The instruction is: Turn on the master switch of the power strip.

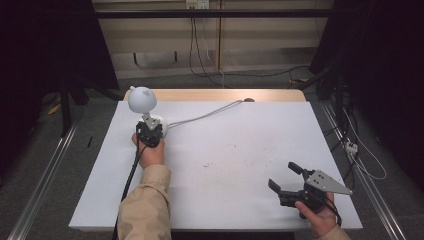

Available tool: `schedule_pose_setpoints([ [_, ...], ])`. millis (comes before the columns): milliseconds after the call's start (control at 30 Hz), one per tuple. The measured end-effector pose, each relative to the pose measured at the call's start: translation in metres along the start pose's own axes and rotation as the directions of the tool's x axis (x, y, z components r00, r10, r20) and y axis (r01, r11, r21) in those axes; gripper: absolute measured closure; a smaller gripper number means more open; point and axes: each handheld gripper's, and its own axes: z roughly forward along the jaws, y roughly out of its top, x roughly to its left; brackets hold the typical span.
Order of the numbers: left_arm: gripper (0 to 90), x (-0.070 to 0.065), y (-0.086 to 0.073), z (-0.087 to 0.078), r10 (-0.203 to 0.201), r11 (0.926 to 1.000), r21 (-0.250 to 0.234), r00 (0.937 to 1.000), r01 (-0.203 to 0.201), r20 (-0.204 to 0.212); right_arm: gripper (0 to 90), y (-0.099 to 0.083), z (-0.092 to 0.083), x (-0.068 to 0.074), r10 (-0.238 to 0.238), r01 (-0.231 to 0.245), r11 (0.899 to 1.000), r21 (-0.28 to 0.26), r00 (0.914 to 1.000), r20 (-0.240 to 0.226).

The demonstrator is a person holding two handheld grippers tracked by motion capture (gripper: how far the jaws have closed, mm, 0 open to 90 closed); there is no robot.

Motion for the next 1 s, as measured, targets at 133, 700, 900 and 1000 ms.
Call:
schedule_pose_setpoints([
  [133, 90.0, -0.001, 0.001, 0.0, -0.021, 0.9998, -0.001, 0.9997, 0.021, -0.009, 6.1, 0.0, 0.0, -0.002, 0.005, -0.005, 1.0, -0.003, 1.0, 0.002],
  [700, 84.4, -0.007, 0.001, -0.007, -0.063, 0.997, -0.042, 0.9962, 0.065, 0.06, 6.1, 0.0, 0.001, -0.003, 0.0, 0.0, 1.0, -0.003, 1.0, -0.001],
  [900, 71.6, -0.008, 0.0, -0.011, -0.109, 0.9927, -0.044, 0.9915, 0.112, 0.071, 6.1, 0.0, 0.001, -0.003, -0.001, 0.001, 1.0, -0.004, 1.0, -0.001],
  [1000, 65.1, -0.006, -0.003, -0.014, -0.139, 0.9891, -0.036, 0.9865, 0.143, 0.087, 6.1, 0.0, 0.001, -0.003, -0.003, 0.003, 1.0, -0.005, 1.0, -0.001],
])
